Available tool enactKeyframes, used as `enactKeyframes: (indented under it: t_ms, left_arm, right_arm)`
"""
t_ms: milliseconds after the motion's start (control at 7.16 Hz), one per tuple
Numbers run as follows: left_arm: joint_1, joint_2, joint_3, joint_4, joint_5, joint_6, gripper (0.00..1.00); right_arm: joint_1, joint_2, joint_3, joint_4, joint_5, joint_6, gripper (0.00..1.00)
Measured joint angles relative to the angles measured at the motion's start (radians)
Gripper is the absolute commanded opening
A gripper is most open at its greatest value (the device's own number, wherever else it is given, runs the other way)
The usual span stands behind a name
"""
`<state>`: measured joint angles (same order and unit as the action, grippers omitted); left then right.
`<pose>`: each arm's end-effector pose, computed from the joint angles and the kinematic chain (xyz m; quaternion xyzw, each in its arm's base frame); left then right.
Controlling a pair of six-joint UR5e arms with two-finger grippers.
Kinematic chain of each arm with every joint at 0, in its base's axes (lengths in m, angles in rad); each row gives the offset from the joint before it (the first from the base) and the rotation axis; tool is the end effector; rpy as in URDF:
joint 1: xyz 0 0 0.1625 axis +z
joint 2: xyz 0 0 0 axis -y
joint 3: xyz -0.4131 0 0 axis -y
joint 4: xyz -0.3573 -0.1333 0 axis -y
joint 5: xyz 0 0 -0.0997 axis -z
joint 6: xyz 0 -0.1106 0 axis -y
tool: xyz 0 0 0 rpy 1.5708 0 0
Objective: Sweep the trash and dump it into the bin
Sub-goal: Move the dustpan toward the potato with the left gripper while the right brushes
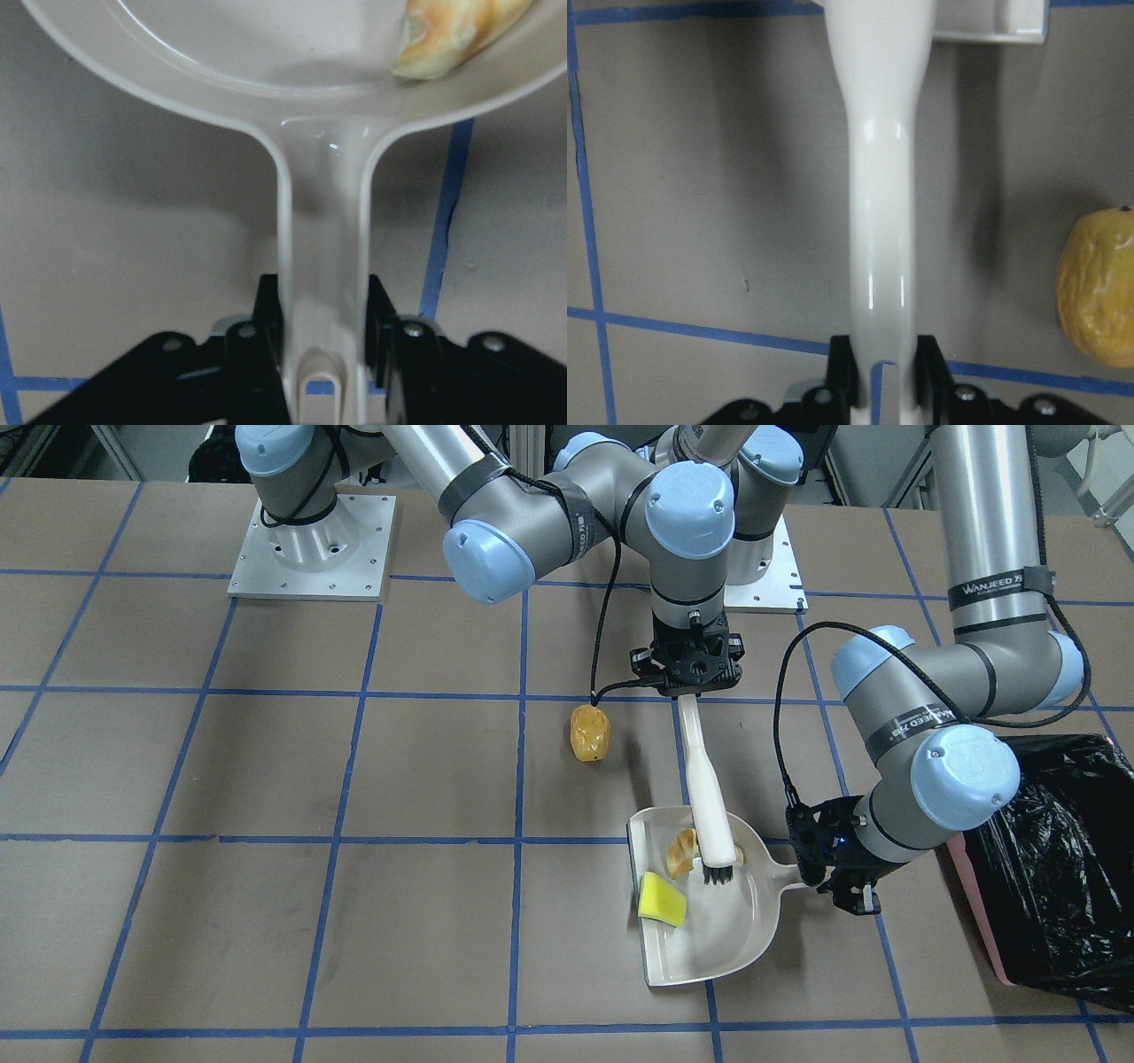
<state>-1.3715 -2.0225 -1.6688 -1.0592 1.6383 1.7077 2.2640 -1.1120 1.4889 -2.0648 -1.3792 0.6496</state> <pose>-0.0084 -0.5938 0.2334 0.6847 0.7278 0.0385 0.0040 0.5193 -0.3836 0.3052 -0.0273 0.9934 0.0138 0.1110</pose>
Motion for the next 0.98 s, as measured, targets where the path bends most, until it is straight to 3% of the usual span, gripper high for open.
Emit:
enactKeyframes:
  t_ms: [559,977]
  left_arm:
    - [0.011,0.159,-0.216,0.010,0.052,0.037,0.00]
    - [0.011,0.320,-0.452,0.110,0.083,0.039,0.00]
  right_arm:
    - [-0.198,-0.084,0.003,0.103,-0.033,-0.240,0.00]
    - [-0.261,-0.123,0.030,0.310,-0.119,-0.340,0.00]
